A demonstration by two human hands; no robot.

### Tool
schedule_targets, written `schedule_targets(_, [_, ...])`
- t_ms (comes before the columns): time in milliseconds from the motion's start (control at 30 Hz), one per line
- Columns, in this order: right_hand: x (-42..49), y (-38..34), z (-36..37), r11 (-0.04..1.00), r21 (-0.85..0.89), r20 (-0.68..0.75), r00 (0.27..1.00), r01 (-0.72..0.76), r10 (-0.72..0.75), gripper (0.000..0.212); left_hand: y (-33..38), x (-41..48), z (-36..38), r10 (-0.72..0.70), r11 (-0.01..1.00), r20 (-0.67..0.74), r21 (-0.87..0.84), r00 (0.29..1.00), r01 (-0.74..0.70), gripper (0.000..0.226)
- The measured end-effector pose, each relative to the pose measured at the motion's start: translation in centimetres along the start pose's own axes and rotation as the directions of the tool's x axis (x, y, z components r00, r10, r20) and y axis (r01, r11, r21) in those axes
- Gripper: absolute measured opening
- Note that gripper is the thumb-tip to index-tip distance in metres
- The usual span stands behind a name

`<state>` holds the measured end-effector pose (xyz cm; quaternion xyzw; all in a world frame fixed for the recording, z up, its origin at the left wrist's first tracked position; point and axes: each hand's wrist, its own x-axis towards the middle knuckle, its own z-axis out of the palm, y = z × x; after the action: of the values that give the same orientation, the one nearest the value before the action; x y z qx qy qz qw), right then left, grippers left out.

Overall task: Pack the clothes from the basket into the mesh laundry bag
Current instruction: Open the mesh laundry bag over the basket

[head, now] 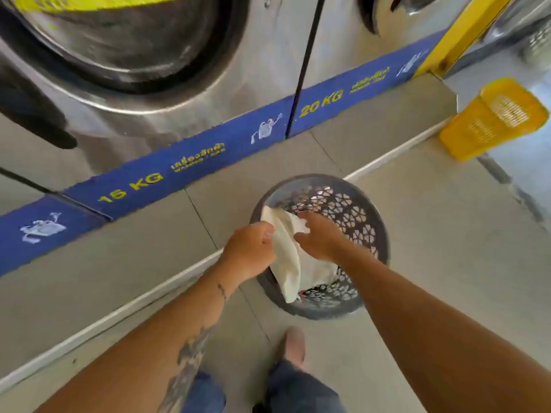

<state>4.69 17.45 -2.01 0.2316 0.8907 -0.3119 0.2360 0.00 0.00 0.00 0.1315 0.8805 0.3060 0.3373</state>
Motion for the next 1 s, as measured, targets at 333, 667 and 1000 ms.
schedule_targets(333, [8.8,11.0,13.2,0.951,0.307,-0.209,0.973,-0.035,0.103,0.055,-6.7,9.8,11.9,0.073,0.876,0.067,0.472,0.995,-0.096,0.059])
schedule_targets(667, [10.8,14.3,15.7,0.890,0.436,-0.288,0.958,0.136,-0.005,0.072,-10.4,13.0,13.7,0.495,0.859,-0.208,0.261,0.844,-0.440,0.034])
schedule_targets(1000, [-0.7,7.4,13.9,0.912,0.252,-0.647,0.757,0.324,-0.090,0.071,-7.8,-1.0,9.7,0.651,0.648,-0.621,0.156,0.436,-0.746,0.037])
